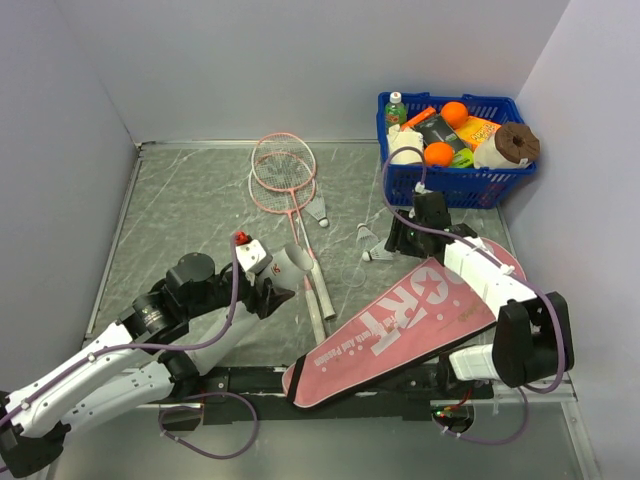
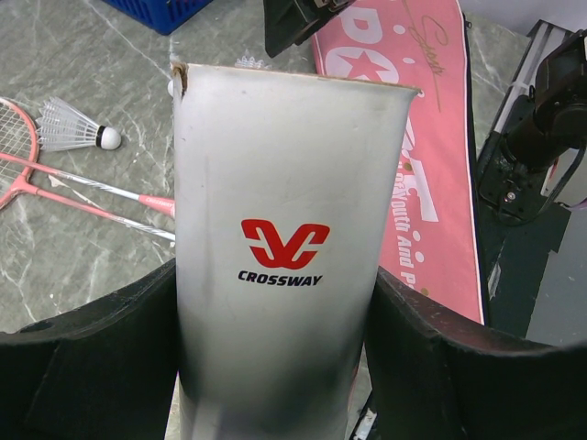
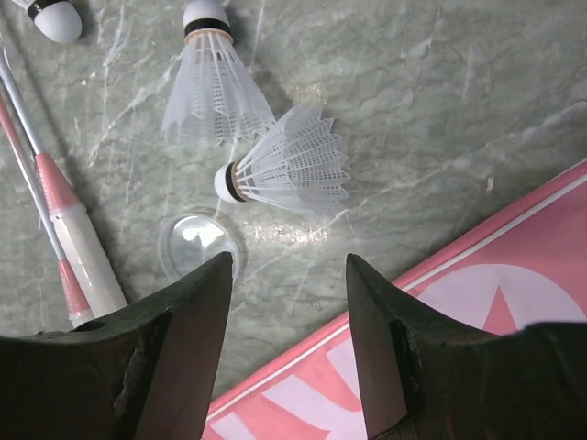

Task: Pack up the badminton gear

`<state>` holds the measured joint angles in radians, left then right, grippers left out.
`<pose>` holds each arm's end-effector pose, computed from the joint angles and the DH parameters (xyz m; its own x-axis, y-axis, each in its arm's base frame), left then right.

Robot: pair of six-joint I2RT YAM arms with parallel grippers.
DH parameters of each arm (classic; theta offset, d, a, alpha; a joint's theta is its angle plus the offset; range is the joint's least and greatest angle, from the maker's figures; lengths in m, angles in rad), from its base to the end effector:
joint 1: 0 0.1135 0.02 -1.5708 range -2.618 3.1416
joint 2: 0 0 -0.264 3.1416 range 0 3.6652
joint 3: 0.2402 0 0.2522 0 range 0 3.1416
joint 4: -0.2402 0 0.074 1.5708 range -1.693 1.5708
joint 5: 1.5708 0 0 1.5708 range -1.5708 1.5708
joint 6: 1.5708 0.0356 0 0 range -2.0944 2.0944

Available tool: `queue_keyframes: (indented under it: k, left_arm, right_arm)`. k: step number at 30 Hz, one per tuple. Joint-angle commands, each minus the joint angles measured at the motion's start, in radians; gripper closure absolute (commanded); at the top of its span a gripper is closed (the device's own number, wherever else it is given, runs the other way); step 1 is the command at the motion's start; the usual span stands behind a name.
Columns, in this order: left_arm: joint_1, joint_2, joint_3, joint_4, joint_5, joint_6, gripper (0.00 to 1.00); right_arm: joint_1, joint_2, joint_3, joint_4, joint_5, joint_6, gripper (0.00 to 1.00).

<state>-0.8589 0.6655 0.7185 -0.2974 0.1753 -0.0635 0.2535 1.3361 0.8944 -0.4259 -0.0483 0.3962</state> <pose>0.0996 -0.1249 0.3230 -0.2121 0.1501 -0.9657 0.8443 0.5257 -0.1037 0.2673 0.0710 0.2362 -0.7895 0.1937 -0.5824 0.0260 0.9586 0.2835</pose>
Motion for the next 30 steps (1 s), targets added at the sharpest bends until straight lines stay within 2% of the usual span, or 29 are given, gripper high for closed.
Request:
queue_keyframes:
  k: [1, 9, 16, 22, 25, 26, 30]
  left_arm:
    - [-0.005, -0.003, 0.022, -0.003, 0.01, -0.045, 0.99]
    - [-0.005, -0.01, 0.021, 0.0, 0.024, -0.045, 0.99]
    - [-0.005, -0.012, 0.021, 0.0, 0.032, -0.044, 0.99]
    - [-0.005, -0.01, 0.019, -0.002, 0.029, -0.044, 0.99]
    - [-0.003, -0.009, 0.019, -0.002, 0.03, -0.042, 0.99]
    - [-0.005, -0.009, 0.019, 0.0, 0.03, -0.042, 0.99]
    - [-0.003, -0.007, 0.018, -0.002, 0.033, -0.044, 0.99]
  right_arm:
    - [-0.057, 0.024, -0.017, 0.104, -0.1, -0.043, 0.39]
    - [-0.114, 0.11, -0.045, 0.242, -0.278, -0.083, 0.39]
    - [-0.123, 0.227, -0.008, 0.297, -0.39, -0.108, 0.4]
    - [-0.123, 0.287, 0.0, 0.315, -0.42, -0.103, 0.46]
    - [-0.125, 0.281, 0.0, 0.306, -0.417, -0.103, 0.69]
    - [-0.125, 0.275, -0.002, 0.3, -0.407, -0.103, 0.81]
    - [-0.122, 0.223, -0.018, 0.279, -0.383, -0.097, 0.99]
